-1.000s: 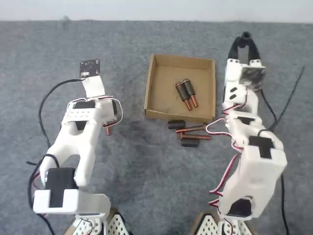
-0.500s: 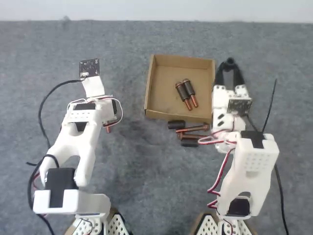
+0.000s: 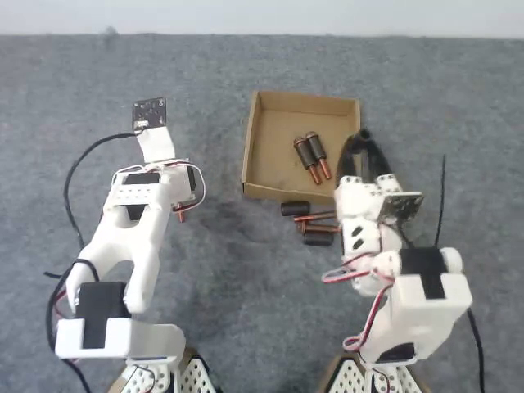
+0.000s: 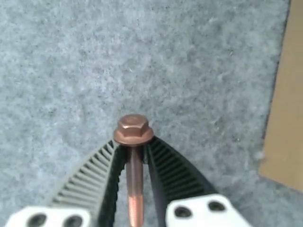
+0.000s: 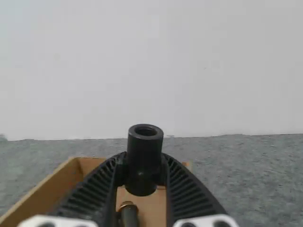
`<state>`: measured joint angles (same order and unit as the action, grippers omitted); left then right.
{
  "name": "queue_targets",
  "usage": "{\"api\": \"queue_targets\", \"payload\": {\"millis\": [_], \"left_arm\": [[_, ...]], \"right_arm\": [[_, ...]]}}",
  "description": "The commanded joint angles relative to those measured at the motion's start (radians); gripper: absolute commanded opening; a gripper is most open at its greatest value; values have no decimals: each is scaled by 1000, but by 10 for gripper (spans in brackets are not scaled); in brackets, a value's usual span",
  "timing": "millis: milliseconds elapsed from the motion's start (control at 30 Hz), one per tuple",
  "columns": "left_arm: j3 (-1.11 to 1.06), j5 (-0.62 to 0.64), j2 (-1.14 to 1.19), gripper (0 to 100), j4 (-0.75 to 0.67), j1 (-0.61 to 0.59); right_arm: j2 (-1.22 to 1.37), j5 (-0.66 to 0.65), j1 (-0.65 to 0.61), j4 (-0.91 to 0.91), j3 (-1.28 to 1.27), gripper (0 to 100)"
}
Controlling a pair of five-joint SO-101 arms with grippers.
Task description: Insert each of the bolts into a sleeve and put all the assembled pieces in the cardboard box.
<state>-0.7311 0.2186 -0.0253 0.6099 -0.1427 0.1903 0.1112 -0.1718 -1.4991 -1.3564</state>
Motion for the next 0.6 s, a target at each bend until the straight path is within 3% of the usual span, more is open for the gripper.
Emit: {"api": "queue_targets", "payload": {"millis": [0,400,567], "left_arm": [[16,-9,-69,15,-29,3],[-31,-9,-71,13,-144,3],[-35,-6,-71,13,-147,3]], "right_arm": [[-119,3,-73,-25,-68,6],[-331,-83,-337,-28,-310,6],[-317,-77,-341,10,-318,6]]}}
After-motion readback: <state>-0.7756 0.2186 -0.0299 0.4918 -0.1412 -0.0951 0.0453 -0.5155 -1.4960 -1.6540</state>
